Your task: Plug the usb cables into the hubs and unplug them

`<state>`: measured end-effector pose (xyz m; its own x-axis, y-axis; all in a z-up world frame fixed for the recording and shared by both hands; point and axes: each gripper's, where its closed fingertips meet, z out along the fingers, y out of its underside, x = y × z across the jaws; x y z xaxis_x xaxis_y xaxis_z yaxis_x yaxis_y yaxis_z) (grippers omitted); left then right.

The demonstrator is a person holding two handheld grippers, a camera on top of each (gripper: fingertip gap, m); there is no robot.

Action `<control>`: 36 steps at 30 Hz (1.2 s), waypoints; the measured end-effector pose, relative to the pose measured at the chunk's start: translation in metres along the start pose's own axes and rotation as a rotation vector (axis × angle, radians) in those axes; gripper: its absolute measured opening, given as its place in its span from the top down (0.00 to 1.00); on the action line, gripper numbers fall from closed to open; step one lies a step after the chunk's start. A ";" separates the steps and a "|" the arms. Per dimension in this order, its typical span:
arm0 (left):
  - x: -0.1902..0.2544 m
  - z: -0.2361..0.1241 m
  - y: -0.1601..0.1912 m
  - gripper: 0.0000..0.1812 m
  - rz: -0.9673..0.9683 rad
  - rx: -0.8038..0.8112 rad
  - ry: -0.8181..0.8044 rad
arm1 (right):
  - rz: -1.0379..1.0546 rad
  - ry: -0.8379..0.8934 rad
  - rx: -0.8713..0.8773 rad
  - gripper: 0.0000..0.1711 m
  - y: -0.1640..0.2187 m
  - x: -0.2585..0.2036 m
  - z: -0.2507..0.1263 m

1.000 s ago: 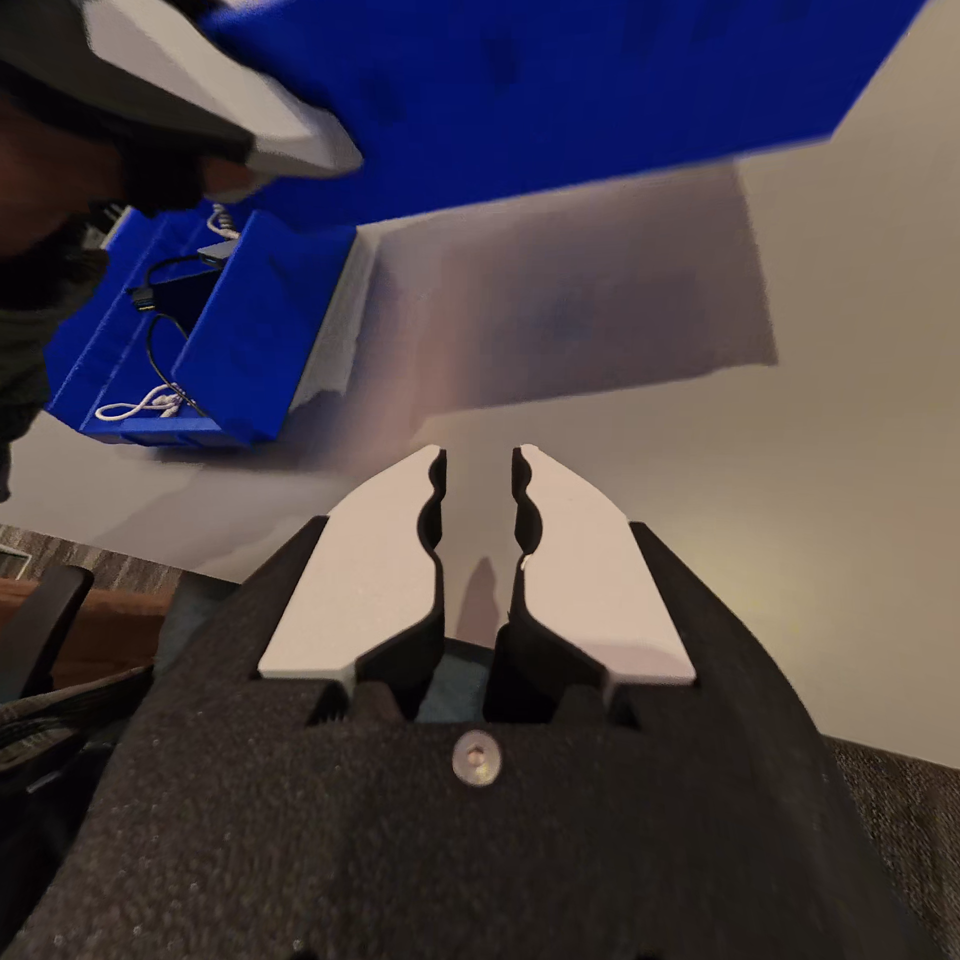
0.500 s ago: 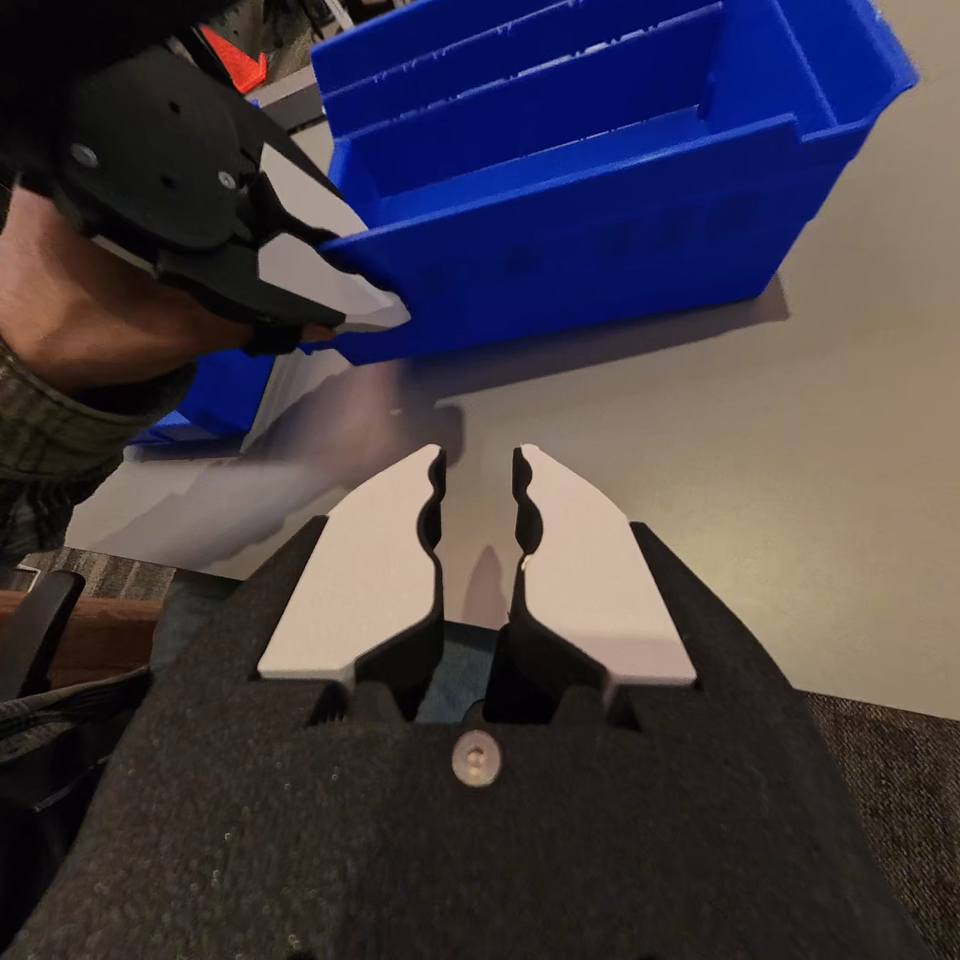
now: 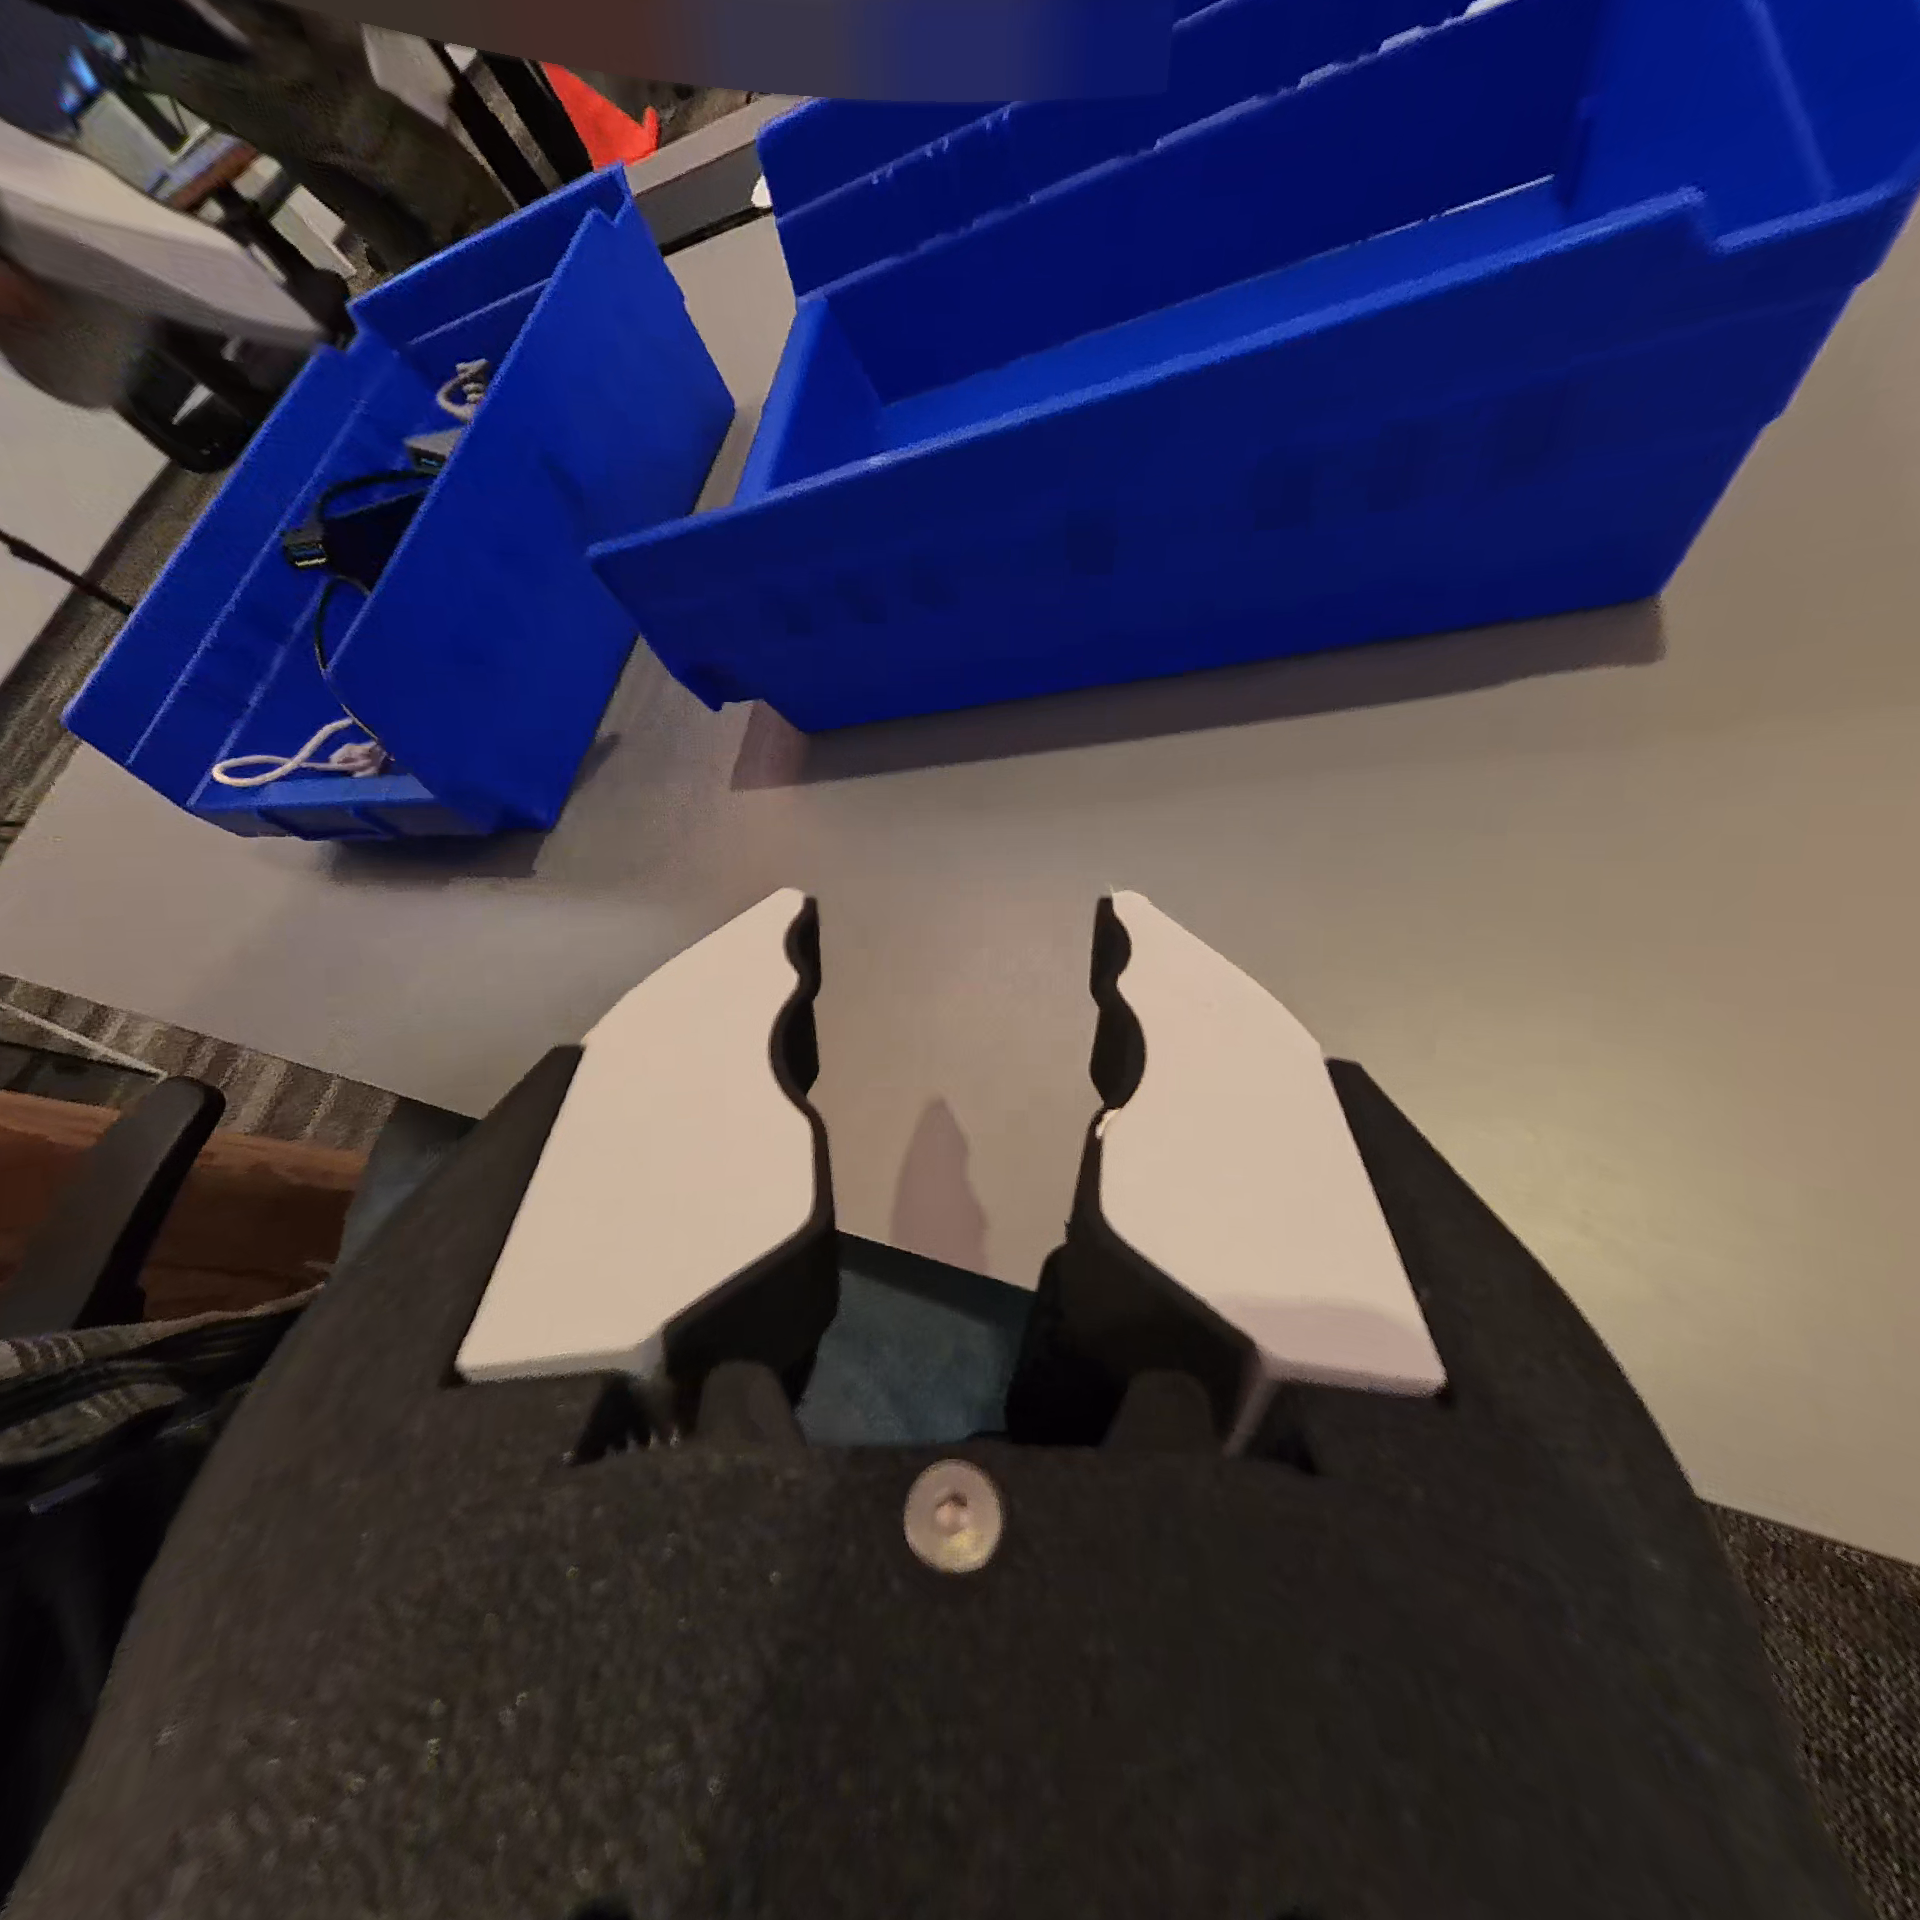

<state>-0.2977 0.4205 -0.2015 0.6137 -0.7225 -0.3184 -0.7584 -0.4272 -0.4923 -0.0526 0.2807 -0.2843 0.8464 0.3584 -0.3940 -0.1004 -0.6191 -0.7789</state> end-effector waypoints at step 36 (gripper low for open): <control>-0.149 -0.004 0.325 0.98 -0.874 -0.295 0.052 | -0.002 -0.090 -0.039 0.73 -0.001 -0.021 0.036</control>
<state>-0.6369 0.3869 -0.3105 0.9891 -0.0983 0.1092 -0.0598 -0.9482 -0.3119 -0.0894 0.2987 -0.2931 0.7960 0.4195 -0.4363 -0.0773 -0.6444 -0.7608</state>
